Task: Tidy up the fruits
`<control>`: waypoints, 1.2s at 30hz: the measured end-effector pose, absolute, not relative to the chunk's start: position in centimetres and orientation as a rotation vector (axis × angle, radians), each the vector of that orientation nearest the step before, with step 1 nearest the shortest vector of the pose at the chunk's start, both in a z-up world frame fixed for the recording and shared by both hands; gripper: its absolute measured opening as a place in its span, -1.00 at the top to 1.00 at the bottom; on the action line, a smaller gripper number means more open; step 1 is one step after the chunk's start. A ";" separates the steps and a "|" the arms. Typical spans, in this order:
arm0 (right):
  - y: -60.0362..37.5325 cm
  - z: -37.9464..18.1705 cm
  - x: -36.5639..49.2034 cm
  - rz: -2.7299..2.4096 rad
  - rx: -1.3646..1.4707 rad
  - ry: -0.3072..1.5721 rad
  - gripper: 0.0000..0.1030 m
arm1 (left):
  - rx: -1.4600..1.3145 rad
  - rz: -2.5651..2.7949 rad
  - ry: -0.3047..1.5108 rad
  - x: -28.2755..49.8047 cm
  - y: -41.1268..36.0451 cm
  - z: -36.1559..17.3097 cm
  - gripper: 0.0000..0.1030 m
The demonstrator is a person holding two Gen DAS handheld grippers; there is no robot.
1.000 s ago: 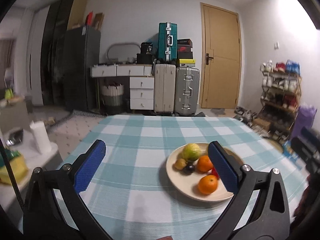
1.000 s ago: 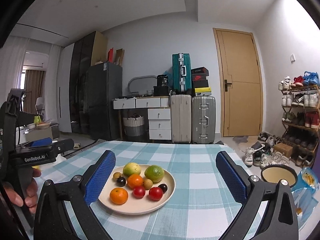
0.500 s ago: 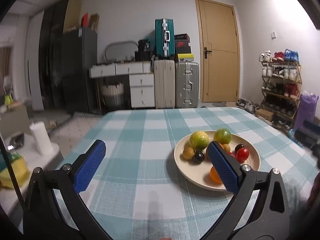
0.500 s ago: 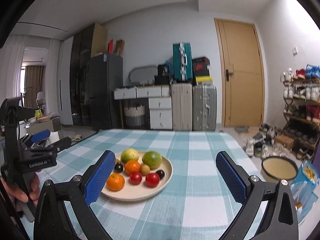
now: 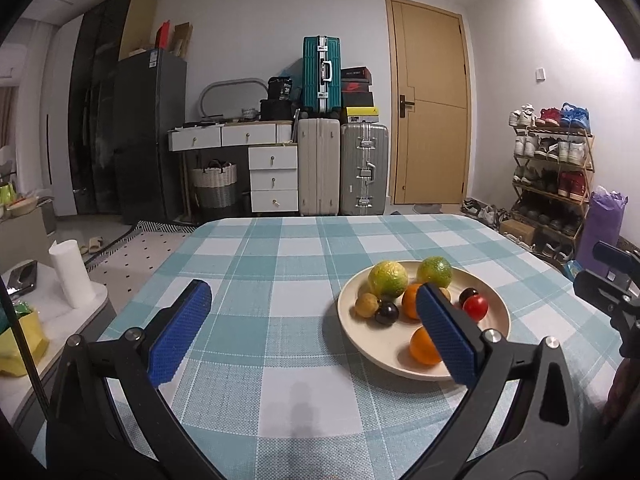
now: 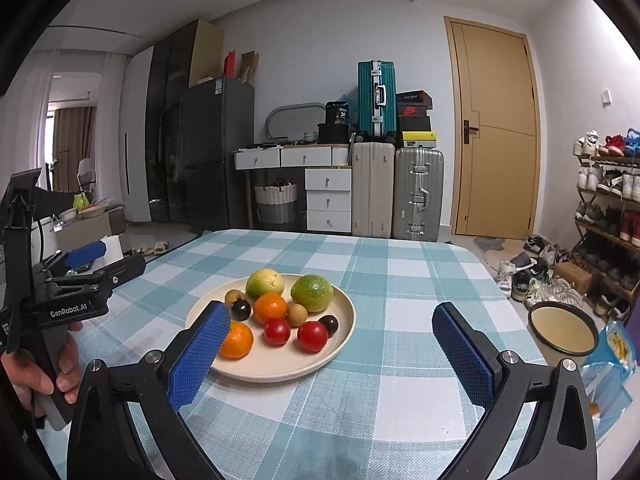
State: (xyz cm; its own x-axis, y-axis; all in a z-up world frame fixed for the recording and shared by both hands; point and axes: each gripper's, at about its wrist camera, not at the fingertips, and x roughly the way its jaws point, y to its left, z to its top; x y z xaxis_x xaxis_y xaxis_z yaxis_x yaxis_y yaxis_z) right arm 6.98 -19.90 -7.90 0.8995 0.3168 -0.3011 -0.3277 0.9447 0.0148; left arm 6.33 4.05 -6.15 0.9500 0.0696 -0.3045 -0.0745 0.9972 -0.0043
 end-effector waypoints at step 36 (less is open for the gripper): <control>-20.2 -7.6 7.0 0.337 -0.024 0.309 -1.00 | -0.013 0.061 0.308 6.2 4.0 -6.1 -0.98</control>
State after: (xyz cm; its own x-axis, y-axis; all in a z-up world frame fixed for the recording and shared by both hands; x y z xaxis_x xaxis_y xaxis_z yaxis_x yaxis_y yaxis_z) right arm 7.02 -20.23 -7.63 0.8972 0.3217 -0.3025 -0.3291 0.9439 0.0277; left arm 6.23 3.99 -6.07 0.9512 0.0583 -0.3030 -0.0622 0.9981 -0.0033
